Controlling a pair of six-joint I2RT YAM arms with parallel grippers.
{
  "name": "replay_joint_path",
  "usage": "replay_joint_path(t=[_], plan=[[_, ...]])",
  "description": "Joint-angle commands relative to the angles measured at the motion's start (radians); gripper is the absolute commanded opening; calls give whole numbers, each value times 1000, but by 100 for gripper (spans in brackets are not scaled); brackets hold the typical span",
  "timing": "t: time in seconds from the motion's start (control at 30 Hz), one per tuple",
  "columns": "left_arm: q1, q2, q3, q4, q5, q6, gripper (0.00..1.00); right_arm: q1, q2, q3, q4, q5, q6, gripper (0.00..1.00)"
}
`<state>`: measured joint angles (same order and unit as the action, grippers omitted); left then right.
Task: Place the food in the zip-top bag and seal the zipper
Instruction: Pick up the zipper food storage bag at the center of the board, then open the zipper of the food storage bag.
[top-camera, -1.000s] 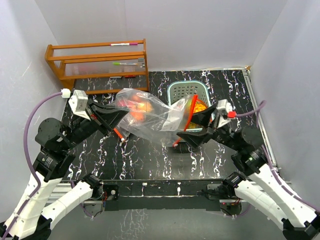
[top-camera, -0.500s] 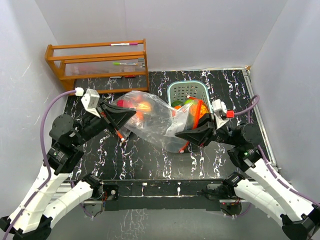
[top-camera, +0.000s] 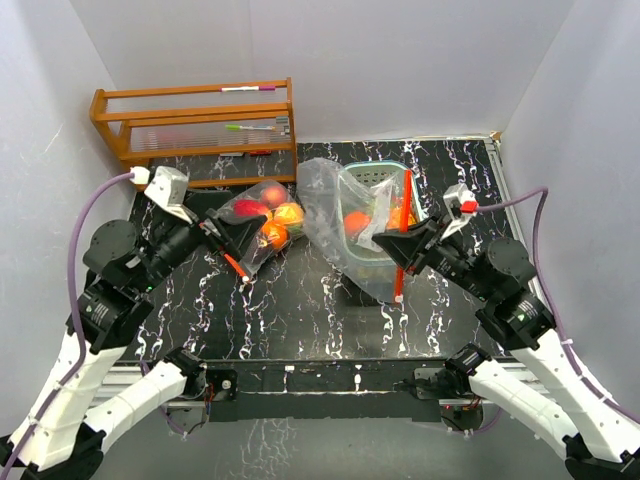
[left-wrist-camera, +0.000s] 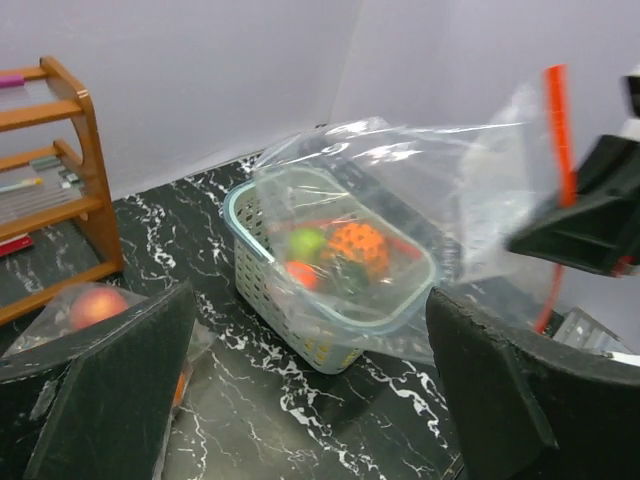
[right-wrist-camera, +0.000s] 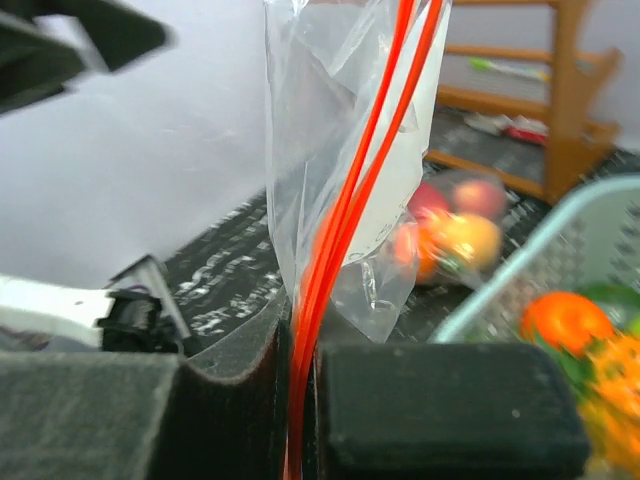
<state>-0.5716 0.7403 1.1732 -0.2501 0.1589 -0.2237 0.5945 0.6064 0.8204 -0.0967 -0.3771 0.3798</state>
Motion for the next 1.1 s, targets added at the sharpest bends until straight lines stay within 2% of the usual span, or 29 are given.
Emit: replay_joint_path(t=[0.0, 0.07, 0.17, 0.23, 0.43, 0.67, 0.87, 1.07], plan=[[0, -5, 10, 17, 84, -34, 97, -1, 51, 45, -200, 246, -49, 8], [1, 32, -24, 68, 162, -132, 97, -1, 67, 29, -202, 234, -49, 8], [0, 88, -108, 238, 321, -268, 97, -1, 73, -6, -146, 191, -29, 8], [1, 131, -137, 353, 366, -331, 97, -1, 79, -18, -121, 169, -18, 8], [-12, 323, -75, 547, 462, -468, 97, 2, 117, 14, -93, 126, -19, 8], [-87, 401, -90, 621, 390, -509, 97, 5, 169, 45, -86, 104, -35, 8], [-182, 457, -46, 539, 296, -439, 97, 7, 184, 52, -77, 102, -39, 8], [-206, 509, -73, 542, 219, -452, 97, 8, 181, 64, -82, 85, -45, 8]])
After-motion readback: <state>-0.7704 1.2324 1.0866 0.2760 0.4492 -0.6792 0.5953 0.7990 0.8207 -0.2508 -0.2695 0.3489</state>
